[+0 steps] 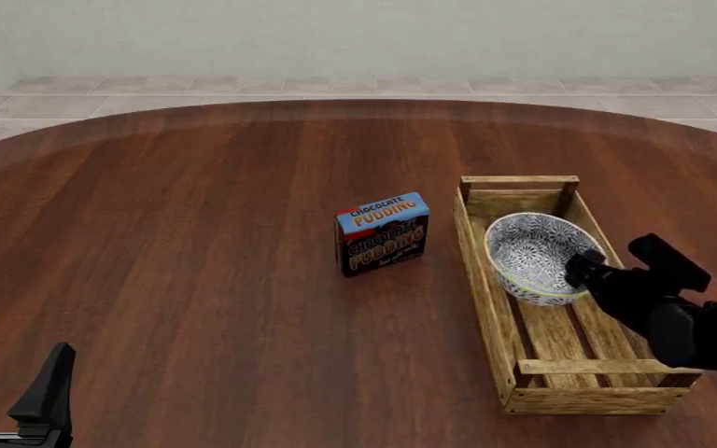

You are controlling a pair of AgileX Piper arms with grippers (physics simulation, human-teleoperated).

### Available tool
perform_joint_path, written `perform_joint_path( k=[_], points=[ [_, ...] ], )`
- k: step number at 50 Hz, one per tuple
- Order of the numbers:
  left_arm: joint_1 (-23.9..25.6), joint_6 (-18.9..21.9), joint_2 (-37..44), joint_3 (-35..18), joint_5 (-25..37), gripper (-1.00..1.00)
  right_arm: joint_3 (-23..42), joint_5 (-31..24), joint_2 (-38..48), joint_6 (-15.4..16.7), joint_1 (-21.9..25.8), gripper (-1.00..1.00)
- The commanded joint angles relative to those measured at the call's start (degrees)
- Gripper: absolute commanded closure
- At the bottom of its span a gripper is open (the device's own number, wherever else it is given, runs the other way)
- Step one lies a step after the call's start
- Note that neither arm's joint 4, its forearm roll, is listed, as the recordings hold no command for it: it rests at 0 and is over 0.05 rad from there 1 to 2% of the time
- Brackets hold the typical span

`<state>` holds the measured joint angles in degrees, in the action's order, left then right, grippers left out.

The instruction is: Pick up the bowl on the left and put it in the tray.

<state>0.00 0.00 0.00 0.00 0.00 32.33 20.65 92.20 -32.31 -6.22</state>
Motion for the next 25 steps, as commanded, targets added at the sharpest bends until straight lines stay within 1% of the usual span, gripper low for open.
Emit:
perform_joint_path(
  k=[1, 12, 25],
  points=[
    [0.0, 0.0, 0.0, 0.0, 0.0, -1.0, -0.2, 0.1, -0.6, 0.7, 0.5, -1.0],
    [0.0, 0.0, 0.0, 0.0, 0.0, -1.0, -0.7, 0.2, -1.4, 0.9, 0.7, -1.0],
    [0.0, 0.0, 0.0, 0.0, 0.0, -1.0, -2.4, -0.9, -5.7, 0.8, 1.7, -1.0]
  ],
)
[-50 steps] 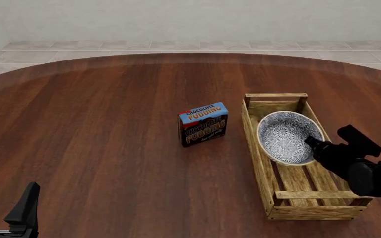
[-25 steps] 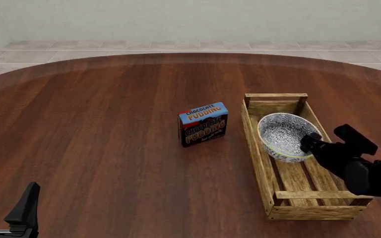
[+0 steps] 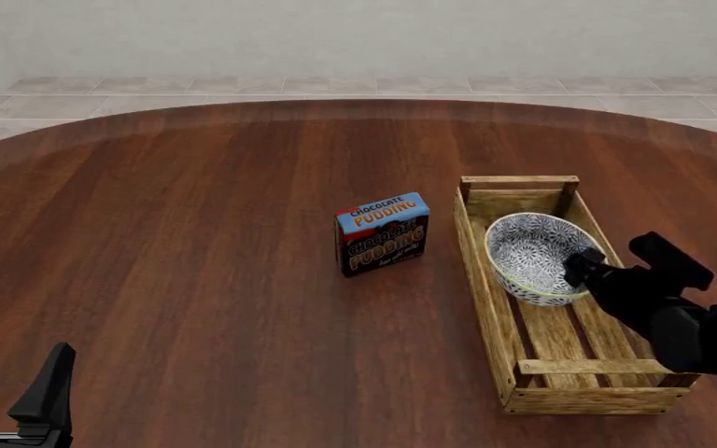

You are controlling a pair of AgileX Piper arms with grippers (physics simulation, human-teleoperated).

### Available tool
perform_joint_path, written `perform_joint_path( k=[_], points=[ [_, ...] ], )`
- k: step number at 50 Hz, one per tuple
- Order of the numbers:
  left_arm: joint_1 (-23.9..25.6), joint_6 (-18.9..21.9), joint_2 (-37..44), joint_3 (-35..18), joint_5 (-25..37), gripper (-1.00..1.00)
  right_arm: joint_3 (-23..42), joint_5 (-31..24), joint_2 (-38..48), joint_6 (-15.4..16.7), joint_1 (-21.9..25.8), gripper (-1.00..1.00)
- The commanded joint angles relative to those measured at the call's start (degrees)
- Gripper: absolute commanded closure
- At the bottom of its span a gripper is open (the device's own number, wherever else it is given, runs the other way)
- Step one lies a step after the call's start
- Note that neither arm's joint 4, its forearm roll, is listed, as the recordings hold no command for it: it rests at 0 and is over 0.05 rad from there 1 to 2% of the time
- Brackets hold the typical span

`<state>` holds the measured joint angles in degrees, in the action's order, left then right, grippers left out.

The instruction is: Pick up the bowl on the left and put it in the tray.

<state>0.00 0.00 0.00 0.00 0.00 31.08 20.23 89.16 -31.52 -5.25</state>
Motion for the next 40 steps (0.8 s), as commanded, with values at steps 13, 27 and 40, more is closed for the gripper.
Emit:
perform_joint_path(
  k=[13, 27, 40],
  points=[
    [0.0, 0.0, 0.0, 0.0, 0.0, -1.0, -2.8, -2.6, -8.2, -0.2, 2.2, -1.0],
    [0.0, 0.0, 0.0, 0.0, 0.0, -1.0, -3.5, -5.5, -13.3, 0.2, 2.8, -1.0],
    [0.0, 0.0, 0.0, 0.0, 0.0, -1.0, -3.7, -7.0, -16.0, 0.9, 3.5, -1.0]
  ],
)
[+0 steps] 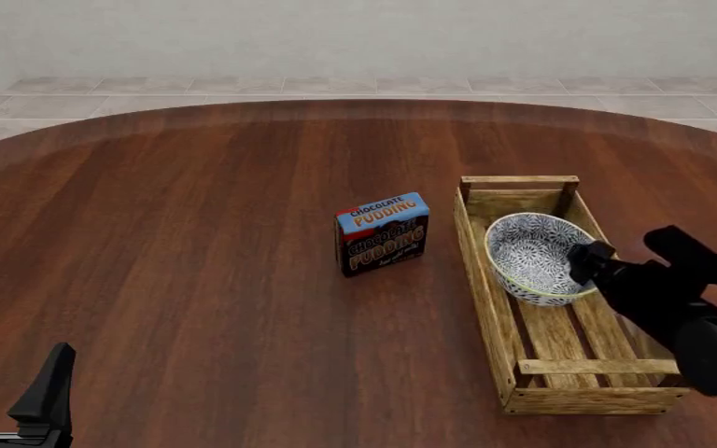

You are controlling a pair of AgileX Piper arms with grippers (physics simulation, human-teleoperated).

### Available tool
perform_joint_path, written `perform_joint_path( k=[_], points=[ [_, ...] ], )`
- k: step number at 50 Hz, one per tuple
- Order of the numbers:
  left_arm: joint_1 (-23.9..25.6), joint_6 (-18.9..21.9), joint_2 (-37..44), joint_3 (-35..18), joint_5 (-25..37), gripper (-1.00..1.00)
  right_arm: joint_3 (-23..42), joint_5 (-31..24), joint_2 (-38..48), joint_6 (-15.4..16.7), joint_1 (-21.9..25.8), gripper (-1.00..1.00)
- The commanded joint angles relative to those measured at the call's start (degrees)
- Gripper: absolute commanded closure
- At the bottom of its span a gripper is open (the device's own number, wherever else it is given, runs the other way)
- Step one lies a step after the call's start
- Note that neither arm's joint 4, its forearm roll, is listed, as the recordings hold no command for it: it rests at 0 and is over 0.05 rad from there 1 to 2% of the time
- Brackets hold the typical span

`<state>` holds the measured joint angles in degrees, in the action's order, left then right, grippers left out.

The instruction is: Pick up the bowl on the left and put it in the tray.

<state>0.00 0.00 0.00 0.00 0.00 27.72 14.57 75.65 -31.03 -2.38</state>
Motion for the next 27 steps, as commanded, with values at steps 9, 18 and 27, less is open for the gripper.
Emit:
perform_joint_path(
  k=[9, 18, 27],
  points=[
    [0.0, 0.0, 0.0, 0.0, 0.0, -1.0, -1.4, -1.9, -5.8, 1.2, 1.2, -1.0],
    [0.0, 0.0, 0.0, 0.0, 0.0, -1.0, -2.0, -2.7, -8.4, 1.9, 1.8, -1.0],
    [0.0, 0.0, 0.0, 0.0, 0.0, -1.0, -2.3, -3.9, -11.8, 3.2, 3.9, -1.0]
  ],
)
